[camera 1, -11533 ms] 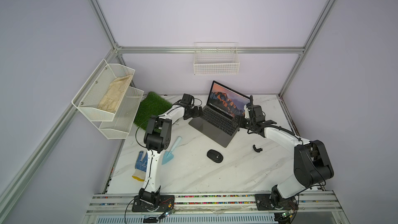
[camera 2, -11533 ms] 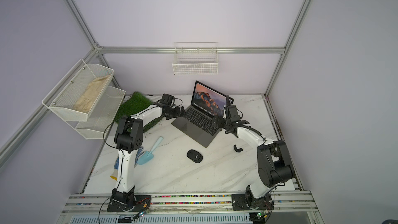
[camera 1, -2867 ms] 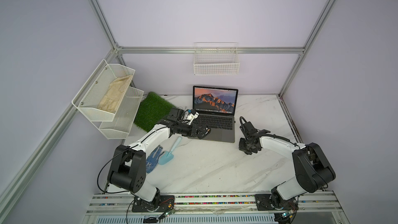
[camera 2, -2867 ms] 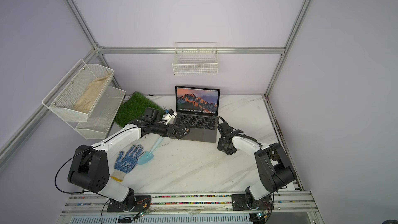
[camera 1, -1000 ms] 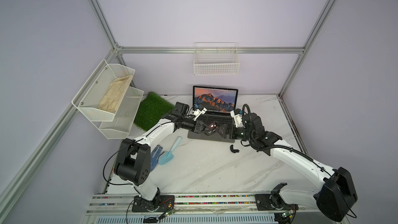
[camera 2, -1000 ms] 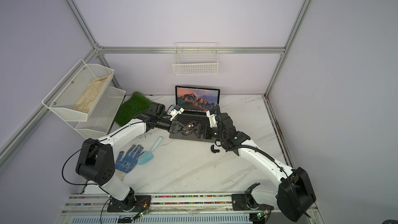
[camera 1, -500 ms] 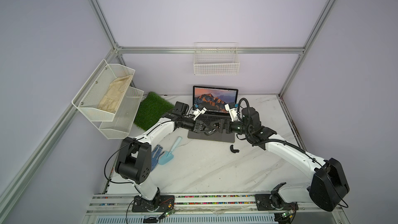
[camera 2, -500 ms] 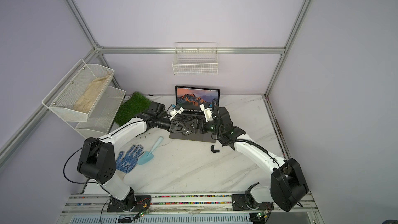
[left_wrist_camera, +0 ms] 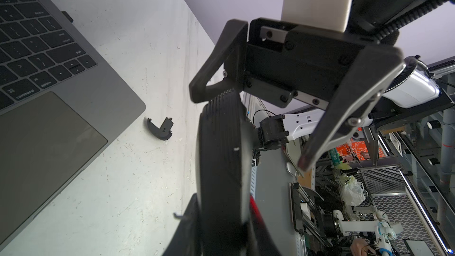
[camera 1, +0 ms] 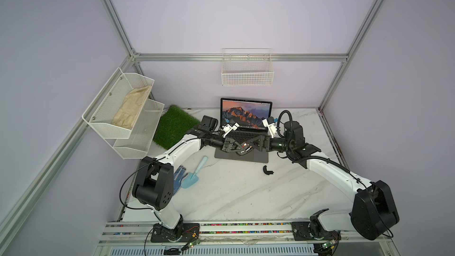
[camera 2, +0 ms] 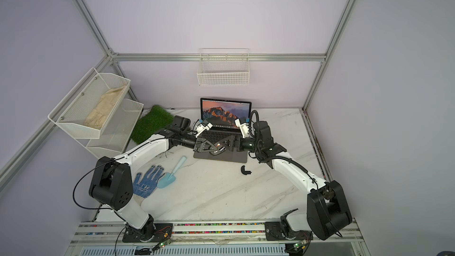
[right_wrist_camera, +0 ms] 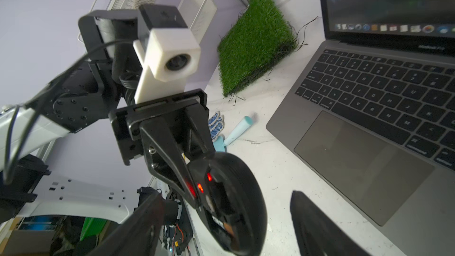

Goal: Insert the wireless mouse receiver into the laptop
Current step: Adjust the mouse as needed.

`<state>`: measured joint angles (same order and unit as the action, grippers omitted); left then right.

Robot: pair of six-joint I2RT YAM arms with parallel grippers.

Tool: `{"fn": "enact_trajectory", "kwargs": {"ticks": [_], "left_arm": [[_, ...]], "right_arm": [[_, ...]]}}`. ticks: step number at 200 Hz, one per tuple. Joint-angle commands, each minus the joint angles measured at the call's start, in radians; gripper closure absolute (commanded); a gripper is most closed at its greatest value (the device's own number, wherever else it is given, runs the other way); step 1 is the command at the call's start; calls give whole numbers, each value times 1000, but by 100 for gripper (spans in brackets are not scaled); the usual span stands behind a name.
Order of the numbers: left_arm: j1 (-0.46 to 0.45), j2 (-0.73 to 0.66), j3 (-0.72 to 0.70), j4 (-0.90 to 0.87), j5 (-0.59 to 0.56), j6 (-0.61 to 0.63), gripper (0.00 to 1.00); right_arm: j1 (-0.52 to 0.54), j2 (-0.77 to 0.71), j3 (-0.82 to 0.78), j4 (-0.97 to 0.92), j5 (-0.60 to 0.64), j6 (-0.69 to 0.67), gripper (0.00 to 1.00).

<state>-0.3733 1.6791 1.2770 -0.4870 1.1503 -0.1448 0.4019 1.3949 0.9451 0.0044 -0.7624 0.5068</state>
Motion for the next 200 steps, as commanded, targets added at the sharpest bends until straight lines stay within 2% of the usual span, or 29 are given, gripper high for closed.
{"fn": "enact_trajectory", "kwargs": {"ticks": [1, 33, 50, 79, 96, 102, 114, 124, 138, 147, 155, 167, 185, 200], "left_arm": [[-12, 7, 55, 25, 61, 22, 98], [-17, 13, 58, 27, 63, 21, 98], [-18, 12, 60, 27, 65, 20, 98], [-18, 6, 70, 32, 77, 6, 91], [-13, -9, 49, 105, 82, -60, 72], [-7, -20, 31, 151, 95, -125, 63], [13, -55, -39, 382, 109, -285, 51], [34, -97, -152, 727, 86, -535, 40], [77, -151, -316, 1230, -65, -873, 11], [85, -175, -406, 1451, -201, -1018, 3], [83, -190, -461, 1548, -311, -1075, 2], [71, -204, -505, 1564, -418, -1106, 2], [35, -208, -525, 1596, -482, -1101, 3], [8, -187, -511, 1653, -481, -1122, 5]], "right_arm": [[3, 34, -5, 59, -94, -1, 23], [5, 46, -17, 148, -119, 47, 41], [3, 44, -25, 187, -124, 73, 54], [3, 37, -62, 285, -110, 141, 78], [3, 15, -78, 289, -71, 141, 88], [4, 5, -78, 290, -56, 143, 91], [3, -10, -77, 299, -18, 171, 95], [3, -19, -73, 318, 13, 212, 100], [3, -46, -73, 385, 68, 301, 100], [4, -64, -79, 445, 105, 359, 100], [8, -75, -84, 492, 136, 405, 100], [14, -82, -91, 562, 176, 468, 100], [26, -76, -88, 629, 203, 517, 100], [37, -68, -75, 652, 210, 529, 100]]}}
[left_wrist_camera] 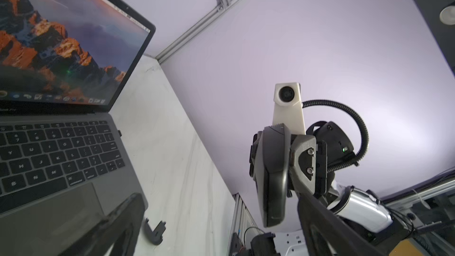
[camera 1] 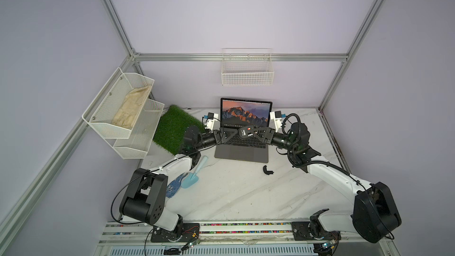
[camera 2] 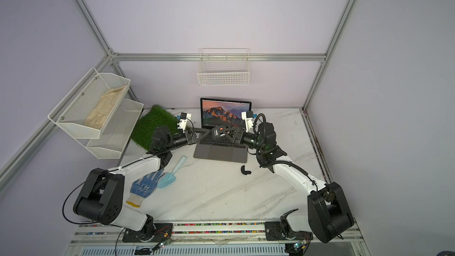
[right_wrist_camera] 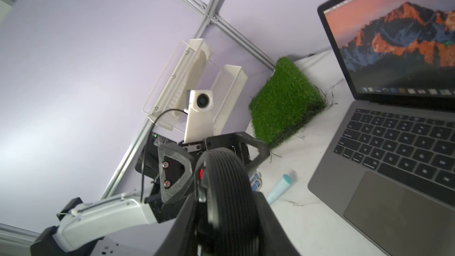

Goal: Insert the wireless mouse receiver into the laptop
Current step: Adjust the mouse as needed.

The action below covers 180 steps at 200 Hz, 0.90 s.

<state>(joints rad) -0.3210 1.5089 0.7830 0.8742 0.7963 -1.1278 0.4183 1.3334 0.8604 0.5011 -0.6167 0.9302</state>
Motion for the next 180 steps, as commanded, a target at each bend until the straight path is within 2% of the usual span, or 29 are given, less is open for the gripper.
{"fn": "enact_trajectory", "kwargs": {"ticks": [1, 29, 74, 84, 101, 144, 180], "left_arm": [[-48, -14, -15, 297, -126, -142, 5], [-92, 31, 0, 461, -174, -204, 12], [-148, 42, -5, 472, -278, -155, 23], [-150, 49, -6, 473, -293, -158, 28], [-151, 64, 11, 473, -288, -165, 36], [-151, 85, 44, 474, -285, -170, 48], [-153, 107, 58, 476, -284, -182, 51]], "right_arm": [[20, -6, 11, 155, 65, 105, 100], [42, -5, 26, 161, 104, 107, 100], [62, 4, 9, 258, 175, 138, 100], [67, 14, 9, 276, 176, 145, 100], [70, 21, 8, 285, 175, 145, 100], [74, 11, -15, 274, 176, 139, 100], [82, 23, -34, 296, 176, 154, 100]]}}
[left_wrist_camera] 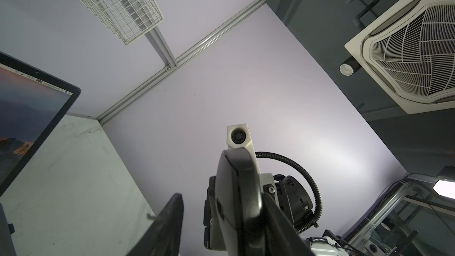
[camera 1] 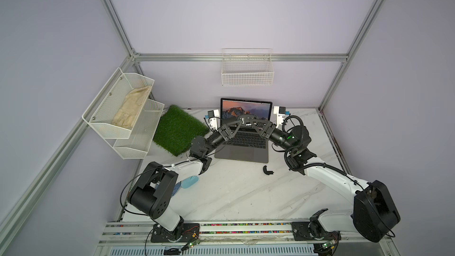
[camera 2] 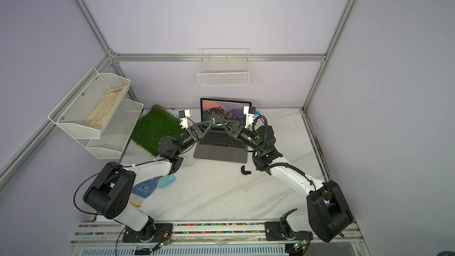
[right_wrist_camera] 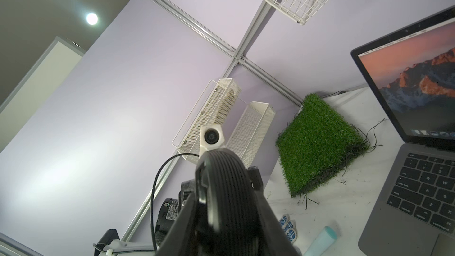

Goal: Insert the wireless mouse receiver into the laptop
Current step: Adjust the mouse as needed.

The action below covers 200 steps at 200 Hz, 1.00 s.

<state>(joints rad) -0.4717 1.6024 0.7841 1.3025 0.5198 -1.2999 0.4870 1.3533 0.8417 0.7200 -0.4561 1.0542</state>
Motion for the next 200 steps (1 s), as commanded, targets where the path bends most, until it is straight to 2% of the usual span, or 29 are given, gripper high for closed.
{"fn": "enact_trajectory", "kwargs": {"ticks": [1, 115, 145, 170, 179, 188, 200], "left_arm": [[-2, 13, 57, 46, -7, -9, 51], [-11, 46, 98, 43, 32, -7, 64], [-13, 50, 100, 22, 41, 6, 80], [-13, 23, 94, -47, 37, 55, 98], [-13, 0, 93, -130, 30, 99, 100], [-13, -33, 85, -222, 0, 161, 100], [-12, -92, 61, -378, -74, 270, 100]], "right_arm": [[13, 4, -15, 77, 17, 30, 100], [19, 12, -49, 106, 13, 44, 100], [20, 37, -73, 135, 25, 57, 100], [19, 24, -72, 91, 31, 27, 100], [19, 23, -78, 55, 38, 6, 88], [18, -26, -85, -3, 51, -25, 65], [16, -77, -88, -151, 91, -119, 42]]}}
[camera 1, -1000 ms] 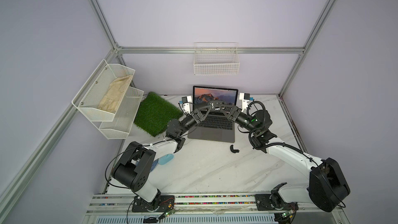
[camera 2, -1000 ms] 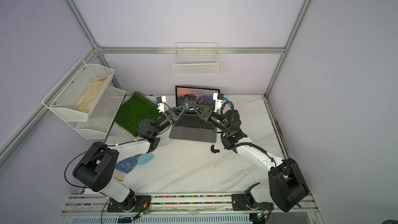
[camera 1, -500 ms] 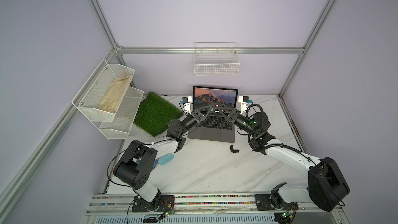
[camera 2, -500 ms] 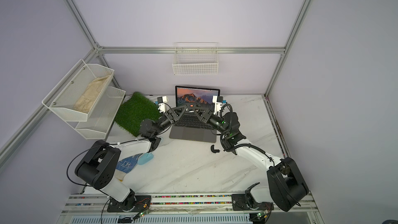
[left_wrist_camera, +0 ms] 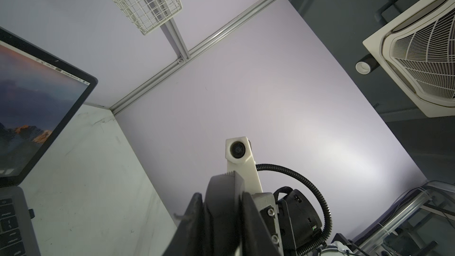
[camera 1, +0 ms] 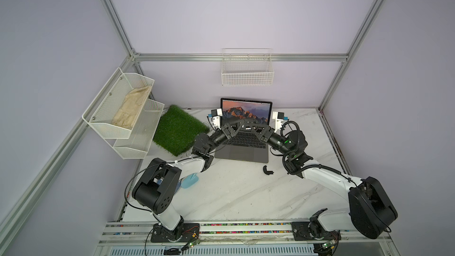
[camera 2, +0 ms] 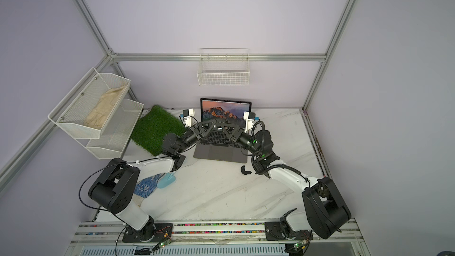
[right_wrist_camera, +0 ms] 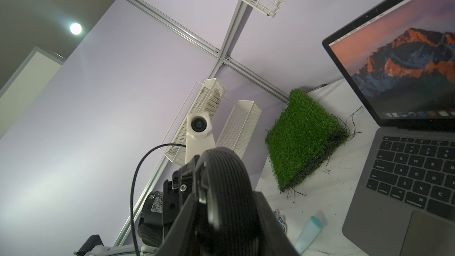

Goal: Insert the wireless mouse receiver into the laptop
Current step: Adjust the mouse as needed, then pick up the lid from the center of the board.

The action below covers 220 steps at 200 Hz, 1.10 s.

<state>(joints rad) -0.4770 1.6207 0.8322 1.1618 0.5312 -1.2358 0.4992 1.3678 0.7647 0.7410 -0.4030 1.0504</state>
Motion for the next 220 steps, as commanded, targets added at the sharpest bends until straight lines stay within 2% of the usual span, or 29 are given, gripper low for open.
{"fn": "enact_trajectory", "kwargs": {"ticks": [1, 15, 20, 22, 39, 55, 89, 104, 114, 160, 181, 220], "left_arm": [[-6, -117, 11, -252, -94, 213, 100], [-5, -188, -15, -433, -215, 339, 100], [-4, -227, -27, -478, -256, 373, 100], [-3, -241, -30, -499, -271, 385, 100], [12, -306, -55, -620, -363, 461, 100], [42, -341, -62, -701, -381, 497, 100], [99, -379, -81, -793, -367, 507, 100], [122, -383, -84, -822, -347, 506, 100], [130, -387, -87, -837, -339, 506, 100], [148, -383, -87, -873, -310, 500, 100], [150, -374, -79, -877, -306, 496, 100], [152, -353, -61, -893, -292, 494, 100]], "right_arm": [[4, -96, -10, -187, 43, -123, 41], [5, -158, -6, -427, 143, -254, 21], [4, -175, -3, -514, 177, -302, 6], [4, -180, -1, -546, 193, -323, 4], [4, -198, 7, -806, 321, -425, 3], [10, -168, 9, -986, 391, -454, 3], [75, -5, 102, -1282, 504, -452, 8], [103, 104, 151, -1370, 554, -429, 14], [124, 154, 174, -1404, 586, -407, 21], [178, 272, 193, -1355, 602, -381, 47], [191, 297, 213, -1355, 631, -400, 54], [200, 316, 232, -1350, 650, -405, 59]]}}
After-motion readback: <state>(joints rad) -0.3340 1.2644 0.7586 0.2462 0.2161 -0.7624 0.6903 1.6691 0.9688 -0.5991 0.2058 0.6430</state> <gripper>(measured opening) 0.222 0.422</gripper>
